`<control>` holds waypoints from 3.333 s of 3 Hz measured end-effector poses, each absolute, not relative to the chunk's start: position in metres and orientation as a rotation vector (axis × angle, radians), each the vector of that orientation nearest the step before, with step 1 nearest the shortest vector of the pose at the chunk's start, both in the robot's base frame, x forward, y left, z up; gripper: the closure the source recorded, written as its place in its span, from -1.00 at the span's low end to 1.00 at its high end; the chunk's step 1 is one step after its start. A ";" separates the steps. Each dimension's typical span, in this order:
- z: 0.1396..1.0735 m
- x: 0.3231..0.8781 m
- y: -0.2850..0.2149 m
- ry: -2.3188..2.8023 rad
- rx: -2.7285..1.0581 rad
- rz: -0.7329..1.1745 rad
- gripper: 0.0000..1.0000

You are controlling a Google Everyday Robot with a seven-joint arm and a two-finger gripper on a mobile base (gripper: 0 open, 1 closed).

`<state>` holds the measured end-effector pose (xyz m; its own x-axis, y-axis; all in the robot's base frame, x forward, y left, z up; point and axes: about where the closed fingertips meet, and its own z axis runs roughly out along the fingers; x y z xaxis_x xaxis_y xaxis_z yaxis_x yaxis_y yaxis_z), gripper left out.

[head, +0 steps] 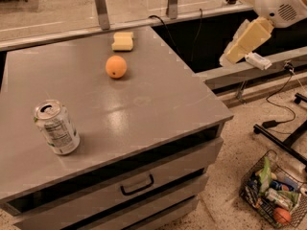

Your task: Pick sponge

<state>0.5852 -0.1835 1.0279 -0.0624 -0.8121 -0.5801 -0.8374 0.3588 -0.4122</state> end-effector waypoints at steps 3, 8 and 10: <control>1.028 0.656 -0.141 1.679 -1.406 0.149 -1.00; 1.009 0.825 -0.031 1.616 -1.136 0.224 -1.00; 0.970 0.885 -0.009 1.619 -0.990 0.278 -1.00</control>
Offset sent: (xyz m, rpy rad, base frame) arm 0.0683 0.0427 -0.0062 0.1700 -0.0835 0.1074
